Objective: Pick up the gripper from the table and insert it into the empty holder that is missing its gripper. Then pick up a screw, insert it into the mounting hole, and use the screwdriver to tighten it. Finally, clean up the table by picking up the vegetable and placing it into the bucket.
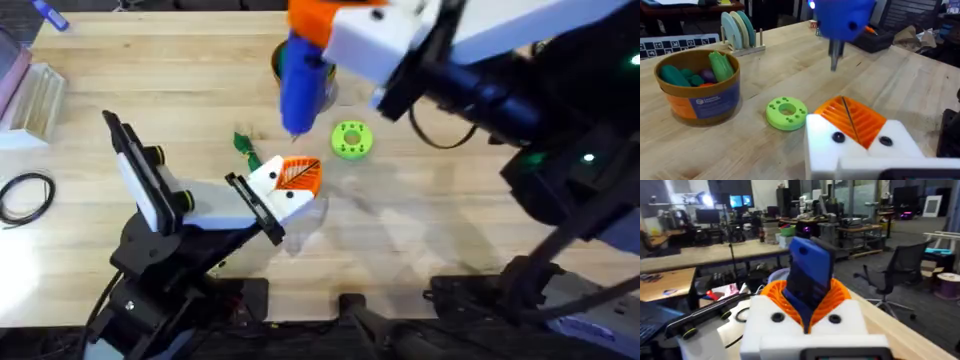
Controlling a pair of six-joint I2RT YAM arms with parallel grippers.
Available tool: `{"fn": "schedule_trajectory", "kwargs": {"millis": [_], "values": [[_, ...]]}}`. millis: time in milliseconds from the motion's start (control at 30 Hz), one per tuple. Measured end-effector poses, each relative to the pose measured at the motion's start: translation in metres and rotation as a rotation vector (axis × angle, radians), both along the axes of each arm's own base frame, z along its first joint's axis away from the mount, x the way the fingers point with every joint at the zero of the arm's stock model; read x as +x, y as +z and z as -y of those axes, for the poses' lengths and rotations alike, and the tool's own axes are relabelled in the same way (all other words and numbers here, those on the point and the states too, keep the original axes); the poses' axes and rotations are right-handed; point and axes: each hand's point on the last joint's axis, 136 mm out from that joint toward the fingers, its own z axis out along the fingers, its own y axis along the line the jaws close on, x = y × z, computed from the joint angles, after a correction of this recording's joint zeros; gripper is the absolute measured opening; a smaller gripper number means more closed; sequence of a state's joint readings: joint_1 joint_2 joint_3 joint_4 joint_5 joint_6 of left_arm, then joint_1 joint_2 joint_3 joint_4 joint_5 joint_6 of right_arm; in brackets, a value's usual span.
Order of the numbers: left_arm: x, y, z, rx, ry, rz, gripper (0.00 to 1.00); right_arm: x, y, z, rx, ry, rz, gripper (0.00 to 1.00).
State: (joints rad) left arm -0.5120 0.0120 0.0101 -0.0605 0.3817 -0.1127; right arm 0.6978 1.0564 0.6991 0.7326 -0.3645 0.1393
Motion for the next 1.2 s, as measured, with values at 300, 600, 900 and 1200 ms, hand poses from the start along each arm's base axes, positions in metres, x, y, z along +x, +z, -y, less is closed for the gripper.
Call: {"fn": "schedule_trajectory", "kwargs": {"millis": [300, 600, 900, 1200], "values": [[0.000, 0.000, 0.000, 0.000, 0.000, 0.000, 0.012, -0.023, -0.013, -0.028, -0.027, 0.101, -0.027, 0.025], [0.000, 0.000, 0.000, 0.000, 0.000, 0.000, 0.012, -0.024, -0.026, -0.040, -0.053, 0.124, -0.054, 0.025], [0.000, 0.000, 0.000, 0.000, 0.000, 0.000, 0.012, -0.024, -0.024, -0.042, -0.042, 0.122, -0.032, 0.025], [0.000, 0.000, 0.000, 0.000, 0.000, 0.000, 0.012, -0.019, -0.029, -0.047, -0.042, 0.122, -0.031, 0.025]]}}
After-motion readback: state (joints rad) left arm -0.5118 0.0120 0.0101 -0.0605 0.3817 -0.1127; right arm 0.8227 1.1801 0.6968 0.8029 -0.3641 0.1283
